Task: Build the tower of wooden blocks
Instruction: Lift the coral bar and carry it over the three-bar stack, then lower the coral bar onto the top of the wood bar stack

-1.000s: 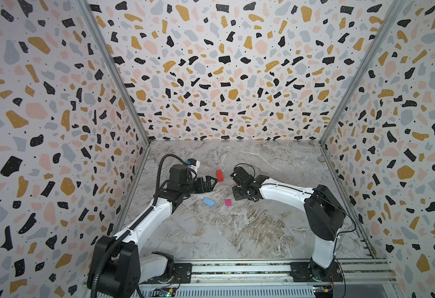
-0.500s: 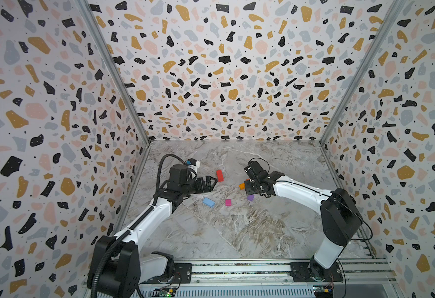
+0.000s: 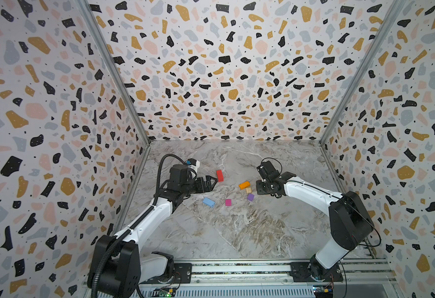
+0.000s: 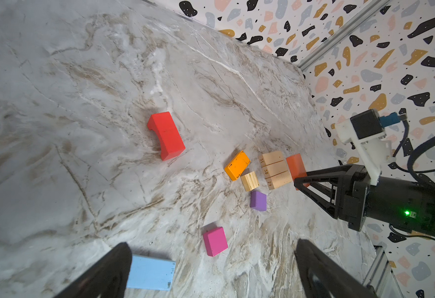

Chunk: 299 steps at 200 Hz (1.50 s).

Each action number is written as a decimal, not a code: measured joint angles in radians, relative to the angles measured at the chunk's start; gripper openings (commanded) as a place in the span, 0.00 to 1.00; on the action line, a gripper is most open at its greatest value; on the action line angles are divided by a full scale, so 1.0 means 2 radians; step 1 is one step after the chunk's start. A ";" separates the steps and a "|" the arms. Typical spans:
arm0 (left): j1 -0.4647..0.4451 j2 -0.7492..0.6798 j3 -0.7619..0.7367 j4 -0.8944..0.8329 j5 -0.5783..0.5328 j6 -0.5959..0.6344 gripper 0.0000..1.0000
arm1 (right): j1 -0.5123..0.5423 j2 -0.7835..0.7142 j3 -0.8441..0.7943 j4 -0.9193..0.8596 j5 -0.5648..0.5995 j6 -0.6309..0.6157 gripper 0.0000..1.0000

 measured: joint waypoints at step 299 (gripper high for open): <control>0.000 0.000 0.000 0.000 0.000 -0.002 1.00 | -0.053 0.025 -0.023 0.038 -0.015 -0.027 0.29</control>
